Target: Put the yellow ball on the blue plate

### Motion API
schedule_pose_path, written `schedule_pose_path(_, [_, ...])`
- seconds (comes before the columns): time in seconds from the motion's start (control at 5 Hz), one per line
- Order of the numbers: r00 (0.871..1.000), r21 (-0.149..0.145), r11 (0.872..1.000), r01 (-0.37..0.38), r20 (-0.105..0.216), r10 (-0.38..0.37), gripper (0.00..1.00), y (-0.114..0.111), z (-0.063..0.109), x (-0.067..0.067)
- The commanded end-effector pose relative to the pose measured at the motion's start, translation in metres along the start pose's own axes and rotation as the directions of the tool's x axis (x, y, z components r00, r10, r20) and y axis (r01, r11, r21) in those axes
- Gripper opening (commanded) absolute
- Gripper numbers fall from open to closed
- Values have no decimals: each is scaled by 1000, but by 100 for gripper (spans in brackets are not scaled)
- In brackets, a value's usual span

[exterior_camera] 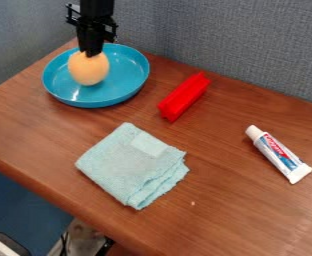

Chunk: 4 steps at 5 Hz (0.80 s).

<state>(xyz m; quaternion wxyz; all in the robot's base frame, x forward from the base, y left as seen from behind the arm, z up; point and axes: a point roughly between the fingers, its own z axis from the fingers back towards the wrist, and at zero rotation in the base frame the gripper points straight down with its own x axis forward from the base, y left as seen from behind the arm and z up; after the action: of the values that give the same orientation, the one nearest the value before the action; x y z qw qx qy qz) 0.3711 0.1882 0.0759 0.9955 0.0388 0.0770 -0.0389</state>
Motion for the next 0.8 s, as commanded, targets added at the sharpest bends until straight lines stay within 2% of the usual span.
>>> schedule_pose_path(0.0, [992, 59, 997, -40, 120, 33, 0, 14, 53, -6])
schedule_pose_path(0.6, [990, 55, 997, -48, 133, 40, 0, 14, 65, -10])
